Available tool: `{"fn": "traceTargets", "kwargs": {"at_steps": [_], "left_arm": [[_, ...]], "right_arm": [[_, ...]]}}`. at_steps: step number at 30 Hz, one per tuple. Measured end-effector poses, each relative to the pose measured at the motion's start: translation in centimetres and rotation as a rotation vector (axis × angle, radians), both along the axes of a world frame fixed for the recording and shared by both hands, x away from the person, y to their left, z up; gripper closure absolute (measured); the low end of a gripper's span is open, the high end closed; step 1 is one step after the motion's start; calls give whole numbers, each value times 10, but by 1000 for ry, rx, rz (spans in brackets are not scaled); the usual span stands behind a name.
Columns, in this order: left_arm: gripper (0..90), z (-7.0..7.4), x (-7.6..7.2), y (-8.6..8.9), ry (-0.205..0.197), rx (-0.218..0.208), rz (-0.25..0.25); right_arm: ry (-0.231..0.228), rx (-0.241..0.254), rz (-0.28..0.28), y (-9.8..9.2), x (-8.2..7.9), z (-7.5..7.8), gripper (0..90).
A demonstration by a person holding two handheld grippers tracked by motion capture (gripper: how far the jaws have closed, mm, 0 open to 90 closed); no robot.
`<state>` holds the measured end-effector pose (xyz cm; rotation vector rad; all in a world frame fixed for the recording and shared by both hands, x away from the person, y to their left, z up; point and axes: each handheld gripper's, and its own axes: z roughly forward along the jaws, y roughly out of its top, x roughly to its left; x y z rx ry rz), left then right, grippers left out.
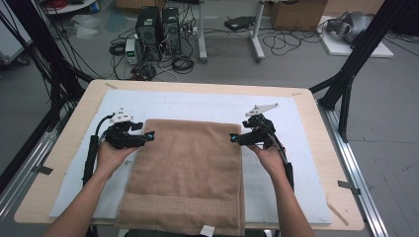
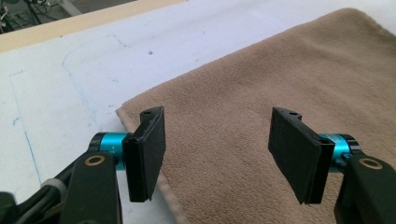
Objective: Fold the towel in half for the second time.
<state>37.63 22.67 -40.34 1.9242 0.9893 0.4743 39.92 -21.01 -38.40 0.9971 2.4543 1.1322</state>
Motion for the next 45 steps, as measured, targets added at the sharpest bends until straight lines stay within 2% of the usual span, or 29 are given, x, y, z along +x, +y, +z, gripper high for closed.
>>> {"fn": "traceTargets", "kwargs": {"at_steps": [7,13,18,22,24,27,29,32,34,39,42,44,45], "left_arm": [[370,-9,9,2,-3,-2,18],[372,-20,19,5,13,-13,68],[401,-32,27,9,38,35,108],[423,-40,31,9,66,64,118],[431,-43,32,9,84,81,115],[435,-45,33,10,103,62,120],[438,-45,33,11,116,56,126],[449,-44,33,9,122,58,139],[471,-44,32,8,132,54,149],[545,-42,31,7,153,45,162],[625,-42,31,8,160,32,151],[714,-42,31,8,174,11,128],[767,-42,31,7,183,-6,120]], "right_arm": [[8,-25,-18,3,11,-14,236],[27,-43,-37,5,19,-26,236],[51,-75,-63,4,24,-35,243],[64,-92,-78,3,27,-41,259],[69,-88,-80,3,29,-45,267],[88,-90,-89,5,31,-52,269],[112,-64,-109,4,33,-56,274],[108,-54,-118,3,33,-56,293],[107,-60,-117,5,32,-56,347],[127,-38,-101,5,30,-54,513],[151,-6,-84,4,31,-54,638],[176,19,-63,5,31,-55,764],[183,27,-56,5,30,-55,771]]}}
